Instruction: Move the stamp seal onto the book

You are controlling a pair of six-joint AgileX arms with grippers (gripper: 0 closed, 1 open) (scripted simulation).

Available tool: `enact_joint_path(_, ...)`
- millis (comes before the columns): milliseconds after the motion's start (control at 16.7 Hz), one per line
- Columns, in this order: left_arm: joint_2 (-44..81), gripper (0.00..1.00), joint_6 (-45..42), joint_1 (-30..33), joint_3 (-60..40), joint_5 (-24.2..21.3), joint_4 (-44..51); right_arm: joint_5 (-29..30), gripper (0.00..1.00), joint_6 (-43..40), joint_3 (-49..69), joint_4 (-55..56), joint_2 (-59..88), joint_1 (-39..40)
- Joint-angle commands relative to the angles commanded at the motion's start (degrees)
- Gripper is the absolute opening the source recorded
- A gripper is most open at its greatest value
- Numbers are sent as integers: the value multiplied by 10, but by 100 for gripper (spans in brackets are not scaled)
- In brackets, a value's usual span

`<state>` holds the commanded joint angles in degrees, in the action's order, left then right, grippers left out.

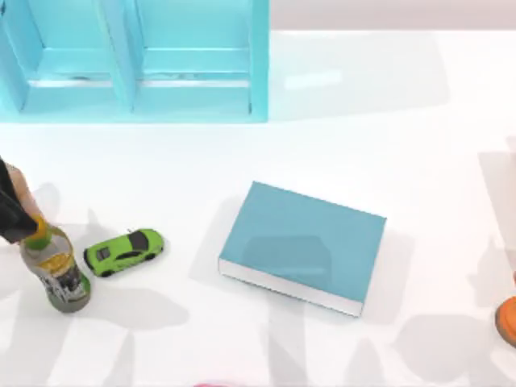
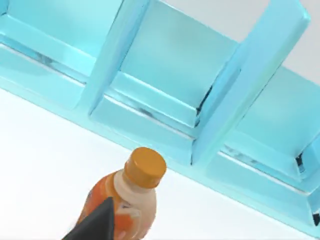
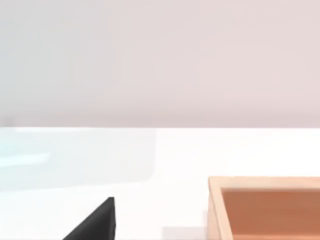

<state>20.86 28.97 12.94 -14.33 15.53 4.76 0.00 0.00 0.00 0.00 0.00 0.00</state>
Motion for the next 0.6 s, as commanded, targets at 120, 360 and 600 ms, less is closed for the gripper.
enact_joint_path(120, -70, 100, -103, -46, 50, -52, -18, 0, 100, 0, 0, 0, 0, 0)
enact_joint_path(360, -172, 100, -244, -109, 120, -128, -40, 0, 100, 0, 0, 0, 0, 0)
enact_joint_path(600, -209, 100, -290, -129, 143, -155, -48, 0, 100, 0, 0, 0, 0, 0)
